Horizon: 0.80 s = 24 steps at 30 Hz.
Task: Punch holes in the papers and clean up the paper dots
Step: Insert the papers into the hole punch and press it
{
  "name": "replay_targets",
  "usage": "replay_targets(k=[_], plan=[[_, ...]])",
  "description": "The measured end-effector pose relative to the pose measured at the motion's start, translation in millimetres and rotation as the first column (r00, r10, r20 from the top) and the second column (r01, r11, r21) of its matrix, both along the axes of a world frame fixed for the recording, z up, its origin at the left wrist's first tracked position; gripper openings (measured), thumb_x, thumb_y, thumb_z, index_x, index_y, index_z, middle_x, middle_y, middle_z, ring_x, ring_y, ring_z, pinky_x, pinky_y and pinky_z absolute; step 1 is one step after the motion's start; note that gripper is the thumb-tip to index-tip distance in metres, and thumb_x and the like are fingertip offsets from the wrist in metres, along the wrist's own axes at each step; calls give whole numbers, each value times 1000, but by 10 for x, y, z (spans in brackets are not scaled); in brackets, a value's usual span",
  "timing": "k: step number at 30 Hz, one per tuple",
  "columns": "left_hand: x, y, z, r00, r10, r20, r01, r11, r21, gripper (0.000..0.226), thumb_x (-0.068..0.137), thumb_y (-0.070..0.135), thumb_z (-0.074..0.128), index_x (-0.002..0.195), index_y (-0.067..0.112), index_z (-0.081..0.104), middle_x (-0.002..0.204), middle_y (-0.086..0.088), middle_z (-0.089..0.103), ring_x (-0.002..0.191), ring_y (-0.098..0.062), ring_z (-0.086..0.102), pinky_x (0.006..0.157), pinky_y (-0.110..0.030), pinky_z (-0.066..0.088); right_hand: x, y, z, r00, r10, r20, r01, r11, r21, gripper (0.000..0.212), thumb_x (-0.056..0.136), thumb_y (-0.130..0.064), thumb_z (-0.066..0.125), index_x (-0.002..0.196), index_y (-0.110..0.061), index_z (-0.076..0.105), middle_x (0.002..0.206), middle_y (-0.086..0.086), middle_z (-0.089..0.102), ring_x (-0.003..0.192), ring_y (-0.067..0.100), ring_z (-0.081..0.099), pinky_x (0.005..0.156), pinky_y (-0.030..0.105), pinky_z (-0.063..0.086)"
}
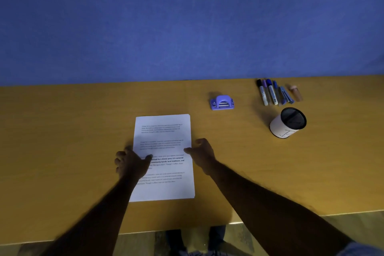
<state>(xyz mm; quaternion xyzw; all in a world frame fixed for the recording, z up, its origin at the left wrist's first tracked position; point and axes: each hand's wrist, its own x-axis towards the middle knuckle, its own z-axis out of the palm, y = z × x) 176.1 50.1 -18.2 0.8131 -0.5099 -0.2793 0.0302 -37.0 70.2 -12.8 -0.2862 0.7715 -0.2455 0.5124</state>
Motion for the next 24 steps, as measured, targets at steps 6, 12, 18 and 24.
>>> replay_targets(k=[6,12,18,24], plan=[[-18,56,-12,998,-64,5,64,998,-26,87,73,41,80,138,8,33,136,-23,35,126,-41,36,101,-54,40,183,-65,-1,997,-68,30,67,998,21,53,78,-17,74,124,-5,51,122,10,62,108,28,63,90,40,56],[1,44,-48,998,-58,-7,57,997,-49,87,70,42,82,136,10,35,134,-19,36,124,-39,39,99,-52,41,333,-133,-30,977,-138,165,129,990,59,47,80,-13,74,120,5,59,119,16,66,105,31,66,89,40,57],[9,48,-70,998,-70,-8,69,996,-64,88,69,43,82,136,10,35,134,-18,36,124,-38,39,99,-51,42,422,-155,-10,959,-138,248,138,990,17,38,82,-15,74,117,-2,66,116,13,70,102,30,68,93,46,56],[23,83,-66,997,-82,-8,81,993,-90,87,70,46,81,135,11,36,134,-17,38,125,-37,40,99,-51,43,370,-114,-20,999,-21,50,22,999,-26,21,86,-6,54,105,-9,64,107,9,68,94,26,66,82,42,60]])
